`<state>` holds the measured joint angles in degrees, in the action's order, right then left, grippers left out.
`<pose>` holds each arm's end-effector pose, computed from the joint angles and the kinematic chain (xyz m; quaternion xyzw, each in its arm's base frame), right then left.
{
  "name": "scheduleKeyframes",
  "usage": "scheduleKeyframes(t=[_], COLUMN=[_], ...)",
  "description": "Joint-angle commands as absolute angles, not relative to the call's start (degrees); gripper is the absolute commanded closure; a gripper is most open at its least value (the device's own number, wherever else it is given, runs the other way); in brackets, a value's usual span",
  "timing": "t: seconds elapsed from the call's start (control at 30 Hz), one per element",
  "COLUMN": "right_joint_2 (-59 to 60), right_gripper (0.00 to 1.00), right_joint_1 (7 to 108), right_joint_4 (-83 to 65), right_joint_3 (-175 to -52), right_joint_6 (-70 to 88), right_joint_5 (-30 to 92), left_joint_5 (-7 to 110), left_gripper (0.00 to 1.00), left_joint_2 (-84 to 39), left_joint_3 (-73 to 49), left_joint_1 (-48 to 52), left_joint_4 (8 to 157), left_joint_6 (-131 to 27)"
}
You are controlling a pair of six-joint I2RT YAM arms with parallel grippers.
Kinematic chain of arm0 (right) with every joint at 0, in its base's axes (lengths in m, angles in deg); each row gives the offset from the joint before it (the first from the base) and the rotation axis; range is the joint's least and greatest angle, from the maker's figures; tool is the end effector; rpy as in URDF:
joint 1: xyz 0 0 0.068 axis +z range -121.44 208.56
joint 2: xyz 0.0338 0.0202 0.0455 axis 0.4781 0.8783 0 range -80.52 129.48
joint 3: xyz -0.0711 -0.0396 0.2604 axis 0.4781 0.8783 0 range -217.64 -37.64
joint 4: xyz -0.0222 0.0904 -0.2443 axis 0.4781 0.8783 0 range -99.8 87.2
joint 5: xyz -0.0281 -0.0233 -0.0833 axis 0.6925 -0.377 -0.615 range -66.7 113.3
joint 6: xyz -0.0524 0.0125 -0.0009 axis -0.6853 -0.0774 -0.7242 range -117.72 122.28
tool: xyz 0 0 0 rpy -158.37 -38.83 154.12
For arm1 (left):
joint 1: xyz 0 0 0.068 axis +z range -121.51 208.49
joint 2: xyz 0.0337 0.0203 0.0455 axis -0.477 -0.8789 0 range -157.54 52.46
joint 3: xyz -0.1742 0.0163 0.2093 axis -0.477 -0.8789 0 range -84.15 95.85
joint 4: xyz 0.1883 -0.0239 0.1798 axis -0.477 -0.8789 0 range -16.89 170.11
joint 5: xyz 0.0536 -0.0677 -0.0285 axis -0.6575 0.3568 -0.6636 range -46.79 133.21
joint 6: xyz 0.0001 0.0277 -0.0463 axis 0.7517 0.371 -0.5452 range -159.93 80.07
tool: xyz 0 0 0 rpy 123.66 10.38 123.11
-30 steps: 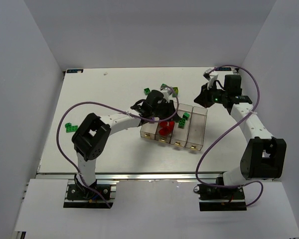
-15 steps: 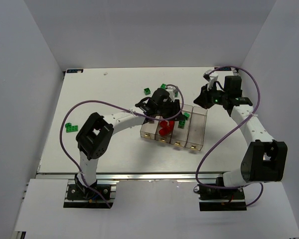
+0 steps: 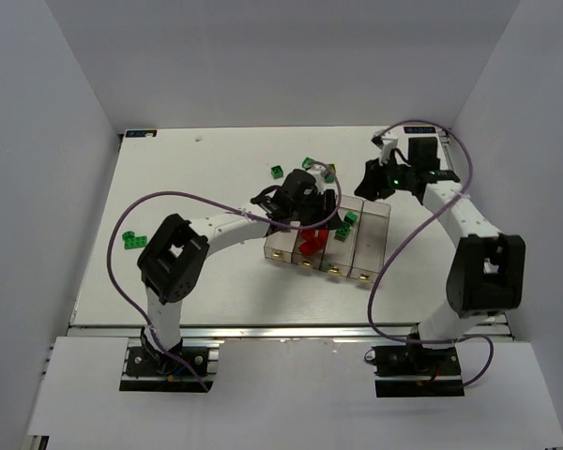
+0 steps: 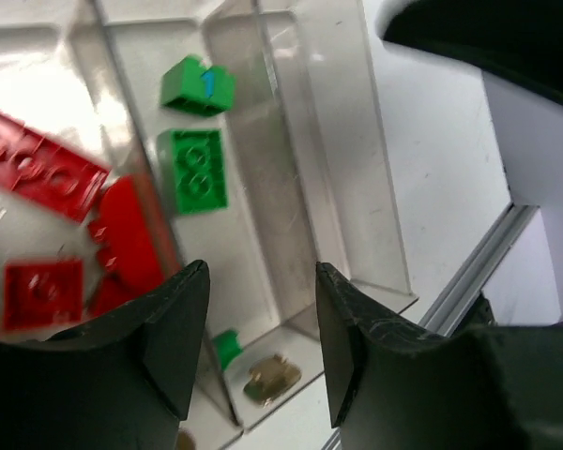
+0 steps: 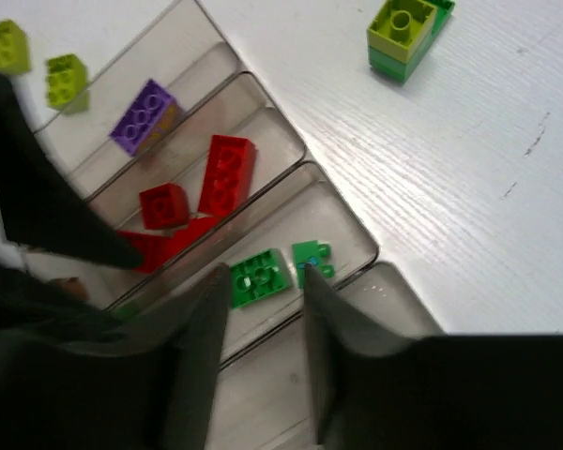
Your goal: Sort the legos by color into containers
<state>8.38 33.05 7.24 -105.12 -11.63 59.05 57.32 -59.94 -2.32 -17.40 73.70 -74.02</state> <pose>0.3429 0.0478 0.2799 -0.2688 0.8247 0.2415 0.4351 0.3061 -0.3281 0.2194 0.1458 0.8777 -0.3689 0.2687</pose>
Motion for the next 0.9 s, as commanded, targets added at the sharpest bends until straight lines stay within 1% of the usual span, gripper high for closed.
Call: scheduleKeyframes(t=[0.0,0.03,0.07,0.1,0.13,0.2,0.23,0.27,0.33,0.4,0.53,0.67,0.73,0.87], right_joint_2=[15.0,19.4,21.4,23.2,26.8,29.7,32.6,34.1,37.7,39.9,46.6,49.3,50.6,52.0], right_gripper=[0.54,0.42,0.25,0.11,0.11,0.11,0.11,0.11,0.11,0.11,0.11,0.13,0.16,0.19], right_joint_1=[36.9,37.4,37.9,38.6,39.1,40.6,41.0,41.7,42.0,42.8,44.3,45.6,46.0,46.6], right_joint_4=[10.0,11.3,11.6,11.7,12.3,11.0,10.0,9.8,9.6,8.7,10.0,8.4,8.0,7.3], right_joint_3=[-114.9,-117.6,-122.4,-124.5,-126.7,-131.7,-133.2,-134.9,-139.5,-142.6,-149.6,-151.4,-152.0,-151.8], right_joint_6=[-10.0,-9.4,-6.4,-5.2,-4.5,-1.3,-0.5,0.3,0.8,1.7,1.6,0.7,0.4,0.1], right_joint_5=[52.8,52.1,51.1,50.4,48.5,42.8,41.5,40.5,41.1,40.1,35.9,31.2,29.6,27.3], left_joint_5=[52.0,51.0,50.1,49.0,46.2,43.3,38.9,37.4,33.8,32.2,29.8,26.4,25.4,23.7], left_gripper=[0.41,0.41,0.41,0.40,0.35,0.30,0.24,0.20,0.15,0.13,0.13,0.13,0.13,0.12], left_joint_2=[-50.4,-48.4,-44.4,-42.4,-40.5,-34.7,-31.1,-29.3,-25.6,-20.5,-13.7,-8.5,-5.9,-3.7], left_joint_3=[-7.8,-9.9,-13.7,-15.4,-16.8,-20.7,-21.8,-23.2,-27.9,-32.9,-38.7,-42.1,-43.3,-43.8], left_joint_1=[-16.8,-16.7,-16.5,-16.3,-16.1,-15.7,-15.6,-15.5,-15.3,-15.0,-14.8,-14.8,-14.8,-14.8], left_joint_4=[75.3,75.9,76.2,76.2,75.5,74.2,72.9,72.6,72.7,73.2,72.9,71.2,70.4,68.8], left_joint_6=[-74.0,-74.2,-74.2,-74.1,-74.0,-73.5,-74.0,-74.6,-75.9,-78.5,-82.2,-85.3,-85.8,-86.5])
